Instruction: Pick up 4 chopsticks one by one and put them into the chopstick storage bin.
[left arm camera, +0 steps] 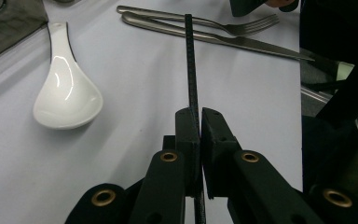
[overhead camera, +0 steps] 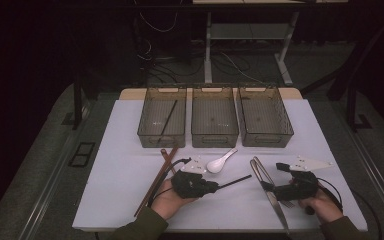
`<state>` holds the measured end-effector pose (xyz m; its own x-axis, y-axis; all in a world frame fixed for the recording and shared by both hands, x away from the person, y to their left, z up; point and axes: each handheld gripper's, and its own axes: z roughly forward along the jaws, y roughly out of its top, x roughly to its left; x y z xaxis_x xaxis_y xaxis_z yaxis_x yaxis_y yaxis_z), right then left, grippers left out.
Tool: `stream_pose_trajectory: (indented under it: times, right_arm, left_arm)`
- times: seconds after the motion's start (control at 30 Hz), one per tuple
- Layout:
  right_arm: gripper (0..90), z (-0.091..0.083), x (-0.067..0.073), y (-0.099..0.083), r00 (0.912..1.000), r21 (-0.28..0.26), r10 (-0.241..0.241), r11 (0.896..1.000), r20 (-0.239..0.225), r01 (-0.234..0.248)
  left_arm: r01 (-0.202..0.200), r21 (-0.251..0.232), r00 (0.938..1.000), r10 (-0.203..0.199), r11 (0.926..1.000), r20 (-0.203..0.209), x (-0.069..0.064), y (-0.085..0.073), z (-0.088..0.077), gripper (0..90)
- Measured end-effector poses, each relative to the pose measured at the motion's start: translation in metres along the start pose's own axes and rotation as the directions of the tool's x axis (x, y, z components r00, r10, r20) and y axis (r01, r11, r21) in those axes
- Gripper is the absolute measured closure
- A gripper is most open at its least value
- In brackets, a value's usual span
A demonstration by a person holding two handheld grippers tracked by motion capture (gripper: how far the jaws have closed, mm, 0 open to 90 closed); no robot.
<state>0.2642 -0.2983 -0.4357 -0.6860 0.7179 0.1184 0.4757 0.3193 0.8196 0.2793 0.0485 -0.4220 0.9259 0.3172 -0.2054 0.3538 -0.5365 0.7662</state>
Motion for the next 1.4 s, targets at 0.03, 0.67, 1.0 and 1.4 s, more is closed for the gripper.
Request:
stream_pose_trajectory:
  times: [0.03, 0.67, 1.0, 1.4]
  right_arm:
    - [9.8, 0.0, 0.0, 0.0, 1.0, 0.001, 0.0, 1.0, 0.0, 0.0]
    - [9.8, 0.0, 0.0, 0.0, 1.0, 0.001, -0.002, 1.0, 0.001, 0.002]
    - [9.8, 0.0, 0.0, 0.0, 1.0, 0.0, -0.003, 1.0, 0.002, 0.003]
    - [9.8, -0.001, 0.0, 0.0, 1.0, -0.001, 0.0, 1.0, 0.001, 0.0]
  left_arm:
    - [0.003, -0.005, 1.0, -0.003, 1.0, -0.001, 0.0, 0.0, -0.001, 85.0]
    - [0.002, -0.037, 0.9989, -0.004, 0.9993, -0.047, 0.011, -0.002, -0.025, 85.0]
    - [0.017, -0.05, 0.9965, -0.021, 0.9986, -0.081, 0.02, -0.005, -0.036, 84.9]
    - [0.034, -0.063, 0.9887, -0.043, 0.9974, -0.144, 0.032, -0.01, -0.053, 84.9]
